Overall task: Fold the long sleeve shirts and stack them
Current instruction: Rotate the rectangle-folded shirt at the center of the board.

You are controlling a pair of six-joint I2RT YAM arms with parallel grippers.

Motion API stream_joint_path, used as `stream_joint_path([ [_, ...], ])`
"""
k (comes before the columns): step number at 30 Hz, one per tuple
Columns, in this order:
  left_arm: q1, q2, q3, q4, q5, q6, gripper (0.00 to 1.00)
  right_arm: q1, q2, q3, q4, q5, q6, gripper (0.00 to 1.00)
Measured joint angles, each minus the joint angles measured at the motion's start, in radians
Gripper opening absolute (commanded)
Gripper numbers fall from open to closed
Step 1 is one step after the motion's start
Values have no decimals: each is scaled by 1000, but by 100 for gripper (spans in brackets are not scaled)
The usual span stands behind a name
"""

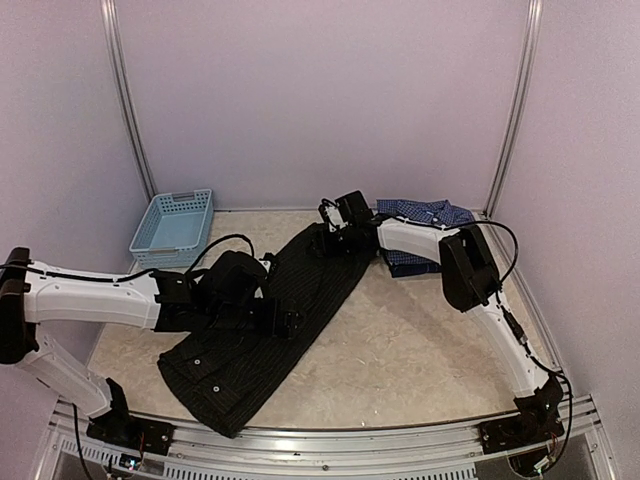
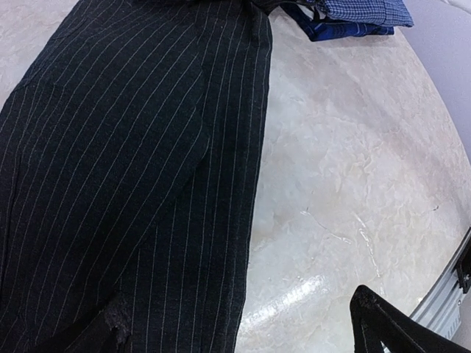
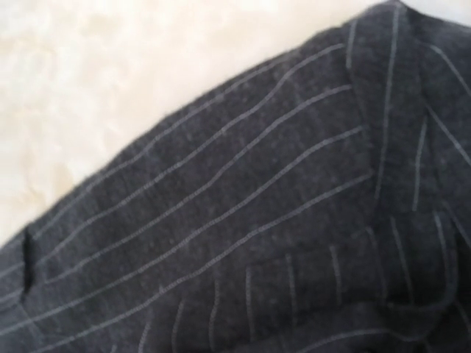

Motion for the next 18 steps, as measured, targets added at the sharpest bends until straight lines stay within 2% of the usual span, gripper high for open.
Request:
stream_joint_path([
  [10,40,-4,-76,-6,24,-15,99,-66,127,140,149,-235,154,68],
  [18,50,18,-156,-6,132,-6,97,-150,88,109,173,-316,143,69],
])
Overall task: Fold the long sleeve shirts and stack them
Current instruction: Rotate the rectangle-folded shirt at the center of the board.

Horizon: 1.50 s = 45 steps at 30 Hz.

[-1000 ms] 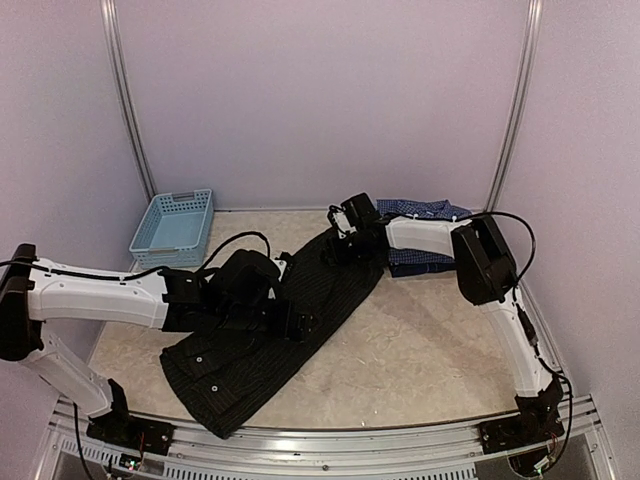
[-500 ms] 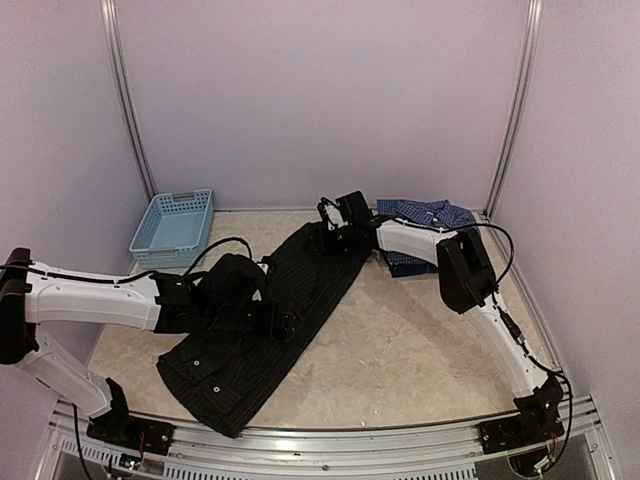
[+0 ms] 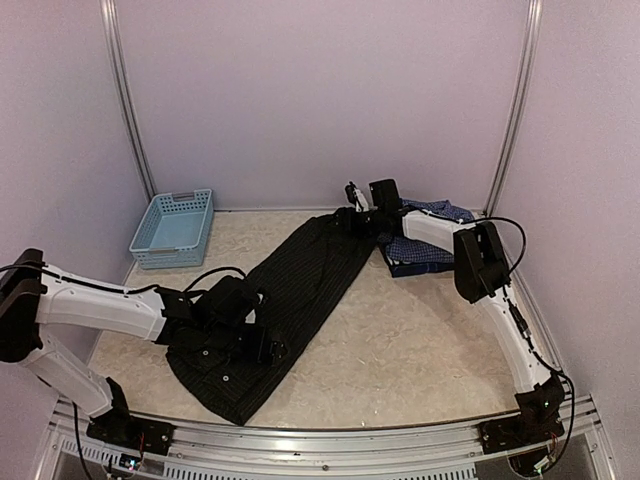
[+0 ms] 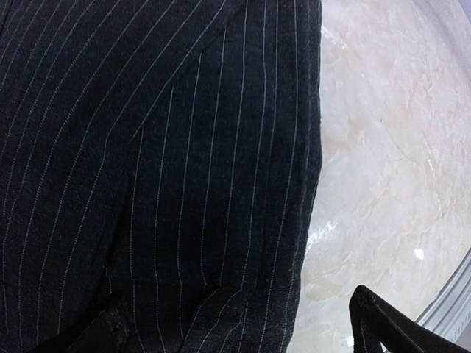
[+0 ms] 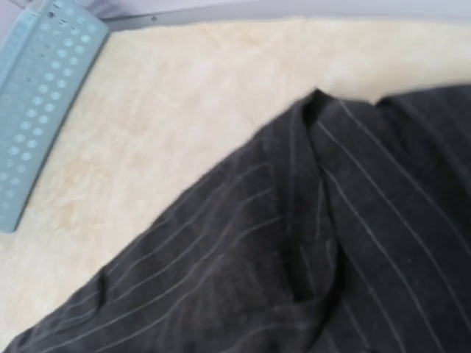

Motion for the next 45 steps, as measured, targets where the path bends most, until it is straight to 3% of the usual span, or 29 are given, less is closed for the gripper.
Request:
stream_joint_path([
  [16,-31,132,16,113,214,42,94,-5,-517,-375,-32,-53,-163,69],
  [29,-134,509,426,193,332,82,93,-5,-825,-757,-151,146,-257,70],
  [36,-147,631,588,203,343,151,96,-18,-986,-940,-185,242,-280,69],
  [41,-142,613,563,219,308,205,99,-18,-1054,-1048,-180,269,-291,66],
  [45,-138,492,449,240,241,247,99,-3,-1185,-1218,-183,289,-301,66],
])
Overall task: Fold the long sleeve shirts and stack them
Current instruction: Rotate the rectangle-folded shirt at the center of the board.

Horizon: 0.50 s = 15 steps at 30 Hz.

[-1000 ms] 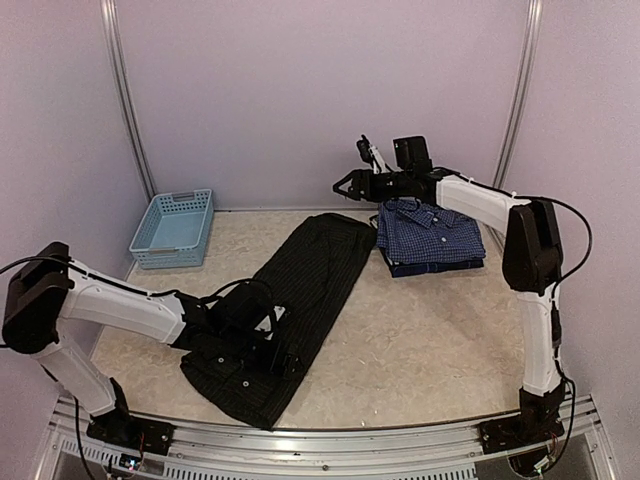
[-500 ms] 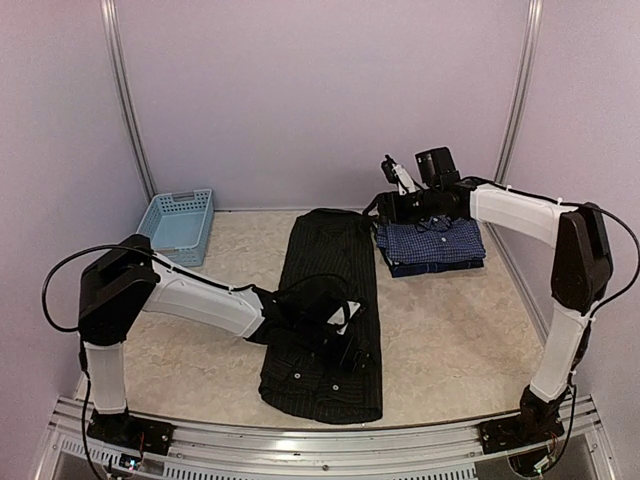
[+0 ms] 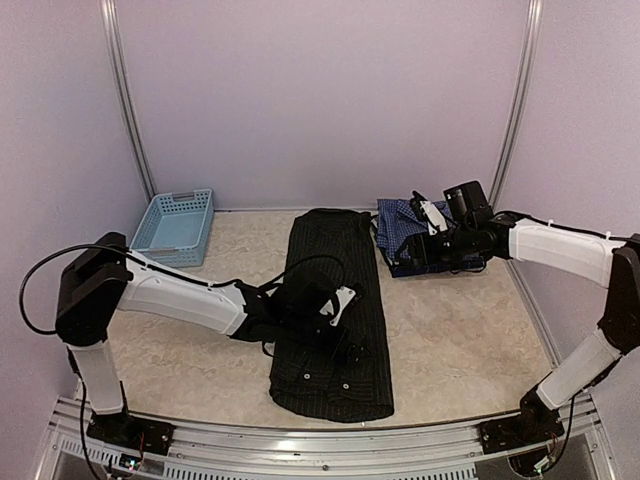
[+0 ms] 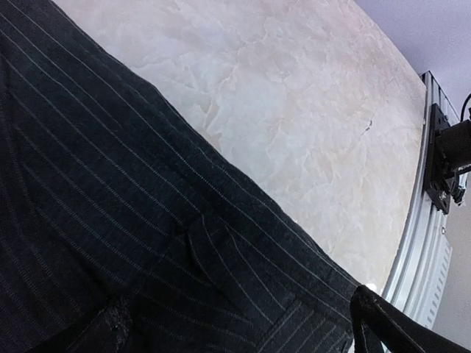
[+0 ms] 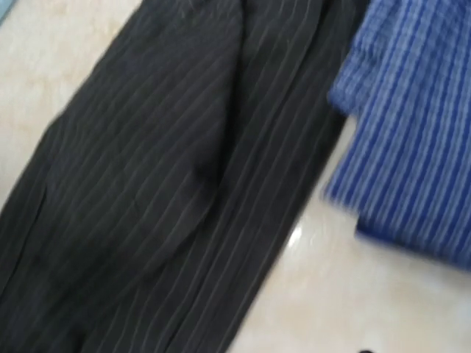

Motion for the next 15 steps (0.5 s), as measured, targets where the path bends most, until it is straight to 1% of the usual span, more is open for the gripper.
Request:
stream_joint_path([
  [3,6,-151,-91,4,-53,18,99,51,-107,-101,1,34,-9,66],
  [6,14,-306,-160,0,-106,25,99,178,-233,-199,5,70,-20,64],
  [9,29,-418,-226,-16,-143,20,99,309,-331,-280,13,88,-22,62],
  [12,56,-509,-313,-53,-162,9,99,430,-375,-344,18,106,-14,61],
  [15,73,-575,-396,-83,-172,6,99,546,-361,-391,18,141,5,61],
])
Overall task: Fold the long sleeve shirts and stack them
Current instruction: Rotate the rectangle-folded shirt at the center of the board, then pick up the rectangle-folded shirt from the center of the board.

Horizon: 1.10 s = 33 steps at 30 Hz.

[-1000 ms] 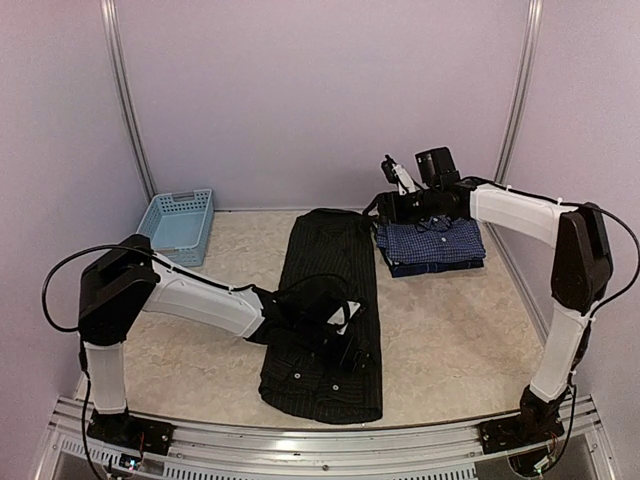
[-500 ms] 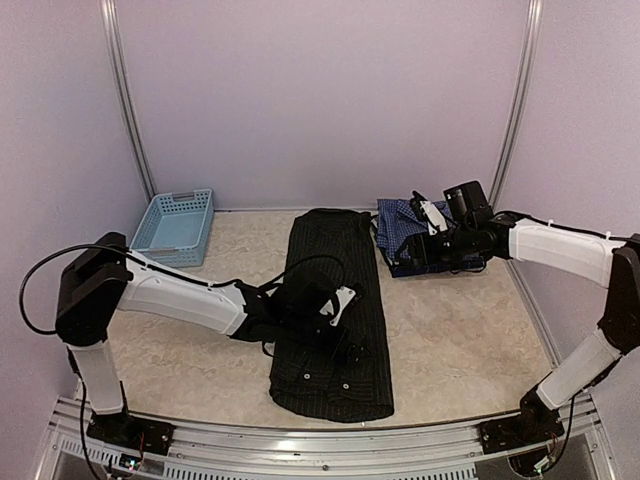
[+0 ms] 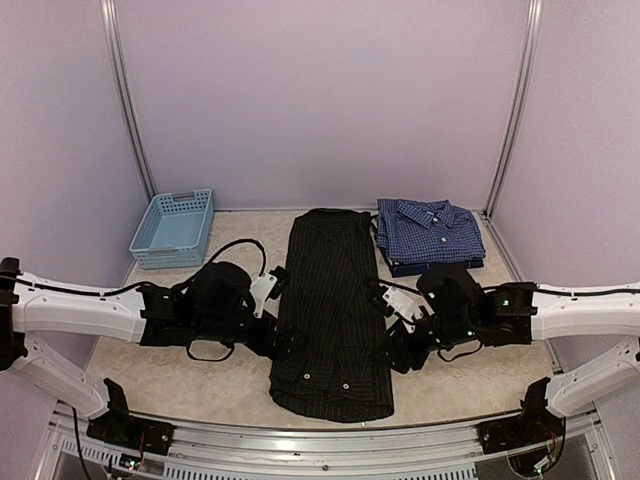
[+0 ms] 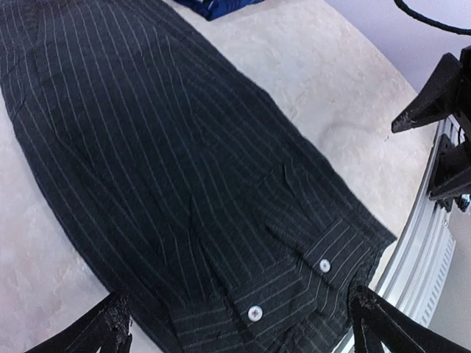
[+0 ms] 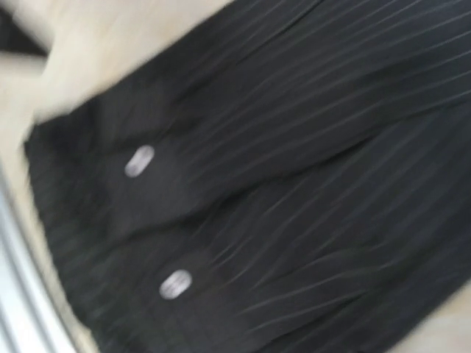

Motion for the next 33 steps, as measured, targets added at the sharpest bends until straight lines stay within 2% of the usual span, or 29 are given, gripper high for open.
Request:
stream_joint_path([
  [4,1,-112,-129,-3,15,1,99,143,87,-14,1,47,25,62],
  [8,-3,-190,-198,1,35,0,99,229,193,-11,-12,103,35,62],
  [16,-116,-231,-307,111,17,25,99,312,305,18,-73,185,36,60],
  [22,-151,-238,-386,182,-21,47,98,340,331,28,-103,209,37,56],
  [26,-174,-235,-403,215,-27,69,96,352,356,30,-117,220,41,44],
  [29,-188,-214,-404,239,-27,85,95,359,378,32,-119,224,48,23],
  [33,-201,-163,-401,251,-29,102,94,371,400,48,-119,231,61,1],
])
